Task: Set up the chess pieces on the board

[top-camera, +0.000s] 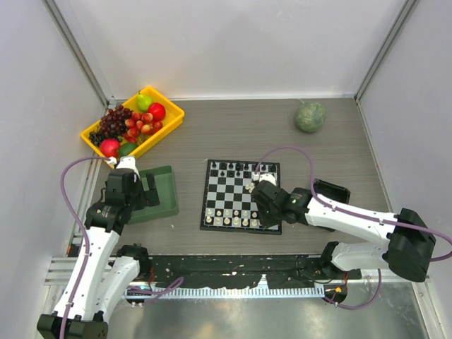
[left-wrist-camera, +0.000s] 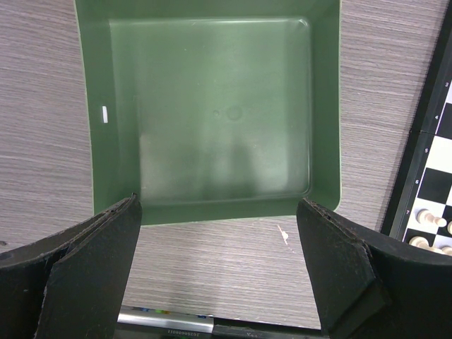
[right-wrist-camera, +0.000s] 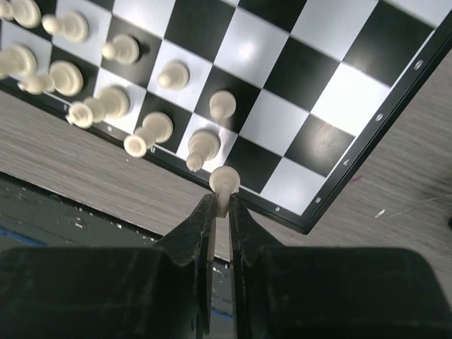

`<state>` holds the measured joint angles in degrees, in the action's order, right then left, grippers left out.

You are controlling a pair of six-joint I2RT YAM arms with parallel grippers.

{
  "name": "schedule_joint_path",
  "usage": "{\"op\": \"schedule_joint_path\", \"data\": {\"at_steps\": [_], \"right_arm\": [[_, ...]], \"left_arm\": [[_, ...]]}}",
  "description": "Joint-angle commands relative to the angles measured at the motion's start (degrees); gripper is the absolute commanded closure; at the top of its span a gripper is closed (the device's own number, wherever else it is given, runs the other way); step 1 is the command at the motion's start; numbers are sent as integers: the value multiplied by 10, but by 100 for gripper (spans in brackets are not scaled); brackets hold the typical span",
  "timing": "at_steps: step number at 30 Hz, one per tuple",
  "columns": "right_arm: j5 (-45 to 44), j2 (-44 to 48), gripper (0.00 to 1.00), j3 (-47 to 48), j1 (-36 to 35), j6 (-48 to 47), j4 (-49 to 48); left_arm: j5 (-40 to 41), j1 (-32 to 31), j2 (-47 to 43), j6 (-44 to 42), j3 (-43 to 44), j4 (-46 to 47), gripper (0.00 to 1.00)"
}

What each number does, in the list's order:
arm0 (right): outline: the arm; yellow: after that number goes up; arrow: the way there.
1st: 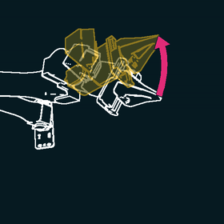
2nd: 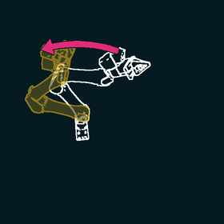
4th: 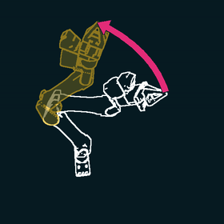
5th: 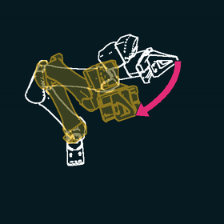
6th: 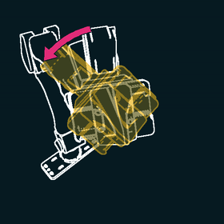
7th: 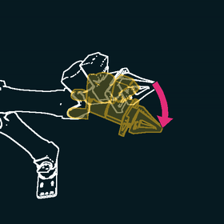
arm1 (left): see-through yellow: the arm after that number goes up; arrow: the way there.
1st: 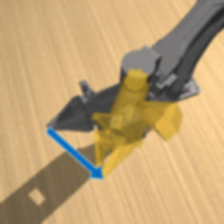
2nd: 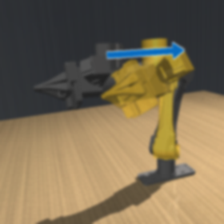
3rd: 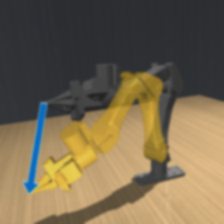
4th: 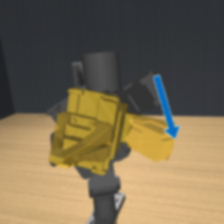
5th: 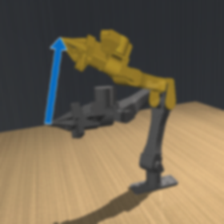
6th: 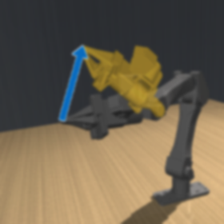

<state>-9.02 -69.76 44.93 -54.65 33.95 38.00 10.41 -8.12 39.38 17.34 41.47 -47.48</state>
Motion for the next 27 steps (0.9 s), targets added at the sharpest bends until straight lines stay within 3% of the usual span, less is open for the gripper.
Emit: {"op": "schedule_joint_path", "data": {"at_steps": [1, 27], "right_arm": [[-8, 0, 93, -12, -17, 35, 16], [-43, -50, 93, 2, -17, 37, -8]], "left_arm": [[-7, 2, -1, -3, 25, 2, 1], [-7, 2, 5, -3, 25, 3, 1]]}}
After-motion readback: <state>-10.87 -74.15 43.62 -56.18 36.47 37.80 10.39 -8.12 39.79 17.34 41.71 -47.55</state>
